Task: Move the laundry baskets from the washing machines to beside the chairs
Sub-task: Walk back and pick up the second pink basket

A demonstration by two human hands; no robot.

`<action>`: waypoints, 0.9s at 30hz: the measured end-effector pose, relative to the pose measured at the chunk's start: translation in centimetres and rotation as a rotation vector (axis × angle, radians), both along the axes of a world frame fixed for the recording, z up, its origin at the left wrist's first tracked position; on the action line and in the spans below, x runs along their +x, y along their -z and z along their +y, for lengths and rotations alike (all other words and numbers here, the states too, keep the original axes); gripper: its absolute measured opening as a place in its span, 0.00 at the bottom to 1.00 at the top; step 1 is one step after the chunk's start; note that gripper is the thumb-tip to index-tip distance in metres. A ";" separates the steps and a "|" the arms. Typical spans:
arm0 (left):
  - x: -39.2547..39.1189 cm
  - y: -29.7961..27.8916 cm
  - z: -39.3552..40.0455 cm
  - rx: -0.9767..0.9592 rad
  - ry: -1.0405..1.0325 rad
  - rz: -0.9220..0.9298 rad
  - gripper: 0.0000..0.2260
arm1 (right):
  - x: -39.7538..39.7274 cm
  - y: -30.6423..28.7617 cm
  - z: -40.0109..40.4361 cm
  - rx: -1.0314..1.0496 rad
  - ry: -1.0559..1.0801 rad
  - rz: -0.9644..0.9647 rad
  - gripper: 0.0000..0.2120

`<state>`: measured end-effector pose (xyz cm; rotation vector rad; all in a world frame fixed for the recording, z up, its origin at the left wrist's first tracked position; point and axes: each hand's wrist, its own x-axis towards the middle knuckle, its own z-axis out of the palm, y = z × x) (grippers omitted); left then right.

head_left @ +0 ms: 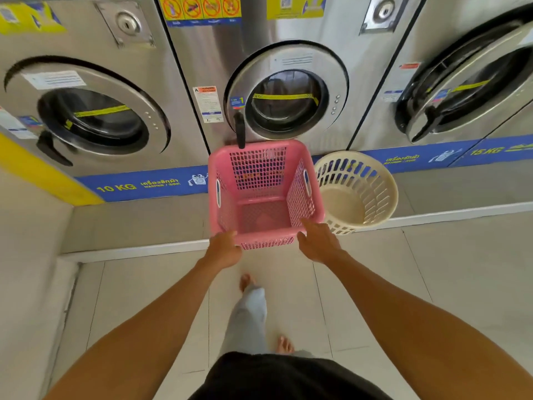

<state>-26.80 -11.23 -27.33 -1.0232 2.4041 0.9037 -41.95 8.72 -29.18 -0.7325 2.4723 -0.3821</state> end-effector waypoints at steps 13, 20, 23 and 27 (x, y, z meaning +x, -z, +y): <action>-11.2 3.5 -10.6 -0.005 0.015 -0.150 0.35 | -11.1 2.9 -8.7 0.036 0.134 -0.056 0.27; -13.3 8.5 -13.8 -0.077 -0.077 -0.198 0.37 | -15.7 5.5 -10.9 0.118 0.045 0.025 0.38; -13.9 9.8 -14.0 -0.092 -0.109 -0.207 0.34 | -17.5 6.6 -11.5 0.158 0.032 -0.010 0.36; -14.9 11.3 -13.7 -0.120 -0.184 -0.197 0.38 | -19.5 8.9 -11.7 0.205 0.039 -0.037 0.39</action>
